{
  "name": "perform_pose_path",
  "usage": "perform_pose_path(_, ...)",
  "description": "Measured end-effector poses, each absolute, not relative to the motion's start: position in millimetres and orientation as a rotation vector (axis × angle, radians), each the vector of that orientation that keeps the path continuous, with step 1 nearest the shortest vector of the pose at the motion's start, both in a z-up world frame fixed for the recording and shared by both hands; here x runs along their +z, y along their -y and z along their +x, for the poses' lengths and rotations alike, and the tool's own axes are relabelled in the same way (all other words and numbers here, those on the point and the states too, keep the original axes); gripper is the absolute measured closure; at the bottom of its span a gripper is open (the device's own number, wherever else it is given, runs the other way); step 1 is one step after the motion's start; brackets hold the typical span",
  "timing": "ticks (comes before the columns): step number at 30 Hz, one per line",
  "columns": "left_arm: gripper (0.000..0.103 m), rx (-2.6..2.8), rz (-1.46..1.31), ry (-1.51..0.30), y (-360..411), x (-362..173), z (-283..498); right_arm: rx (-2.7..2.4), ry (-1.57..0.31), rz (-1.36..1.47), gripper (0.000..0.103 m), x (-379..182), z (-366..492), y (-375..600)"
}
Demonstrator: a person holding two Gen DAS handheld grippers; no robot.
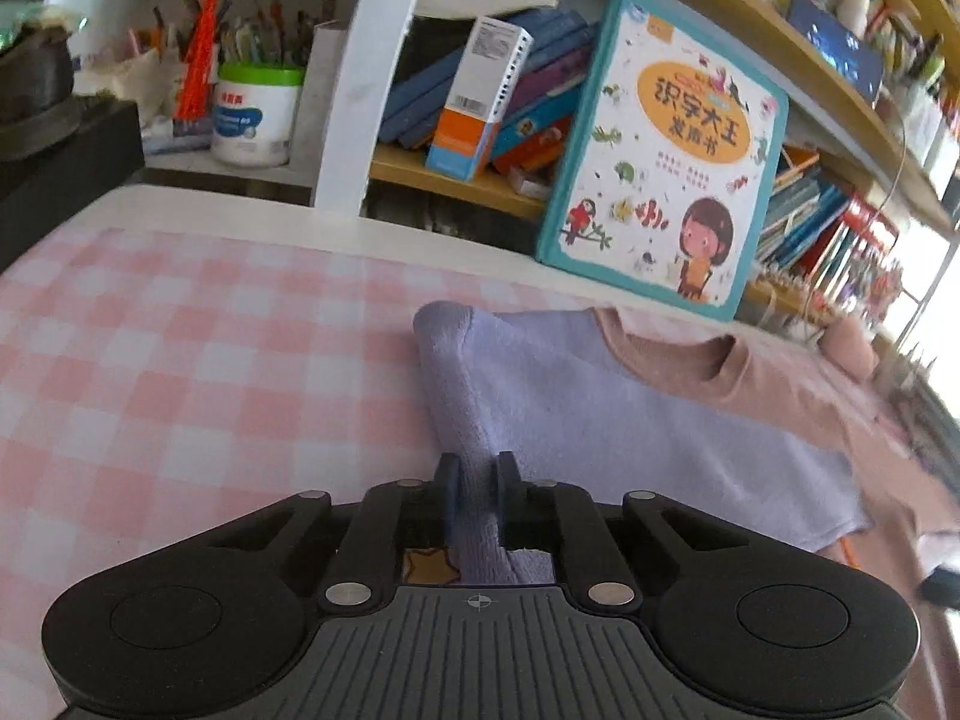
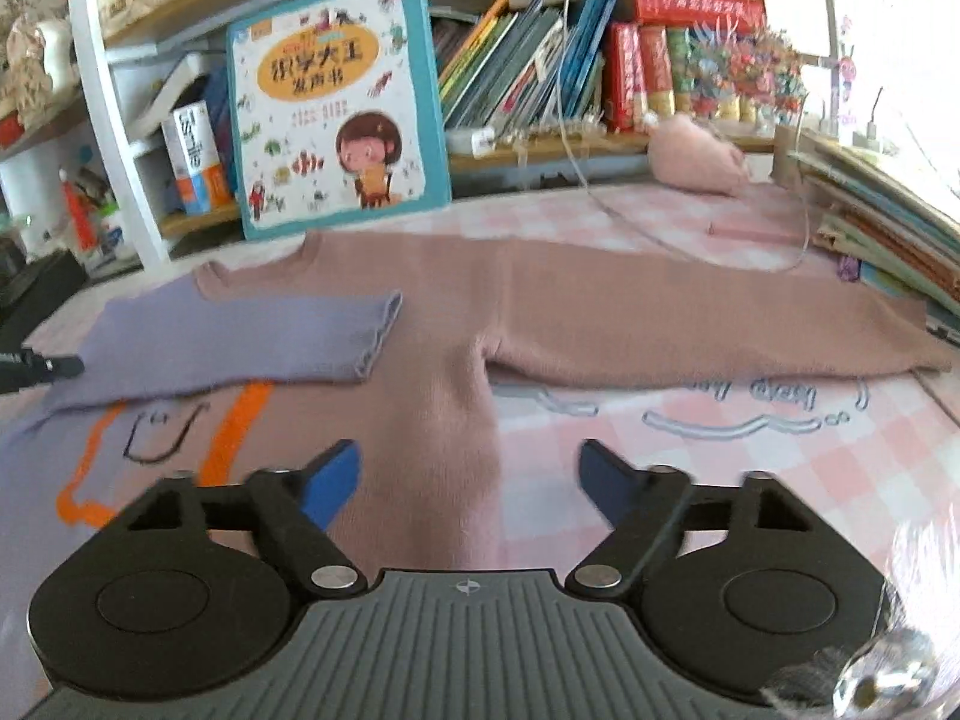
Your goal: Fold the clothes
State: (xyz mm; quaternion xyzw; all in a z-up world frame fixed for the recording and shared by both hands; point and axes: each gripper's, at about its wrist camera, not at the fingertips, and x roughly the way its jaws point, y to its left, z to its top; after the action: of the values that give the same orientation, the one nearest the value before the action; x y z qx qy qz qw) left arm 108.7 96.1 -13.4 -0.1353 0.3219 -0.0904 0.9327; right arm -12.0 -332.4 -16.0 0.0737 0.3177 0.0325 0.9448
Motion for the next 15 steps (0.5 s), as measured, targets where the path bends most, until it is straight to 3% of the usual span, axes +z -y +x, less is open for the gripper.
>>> perform_pose_path(2,0.093,-0.189,-0.299,-0.651,-103.4,-11.0,107.7,0.059,-0.646,0.108,0.064,-16.4,-10.5,325.2)
perform_pose_path(4,0.093,-0.181,-0.307,-0.642,-110.1,-8.4,107.5,0.090,-0.654,0.112,0.072,-15.2,-5.2,318.8)
perform_pose_path(15,0.092,-0.162,-0.226,-0.625,-135.0,2.9,118.9,0.125,-0.664,0.070,0.075,-14.4,28.9,286.6)
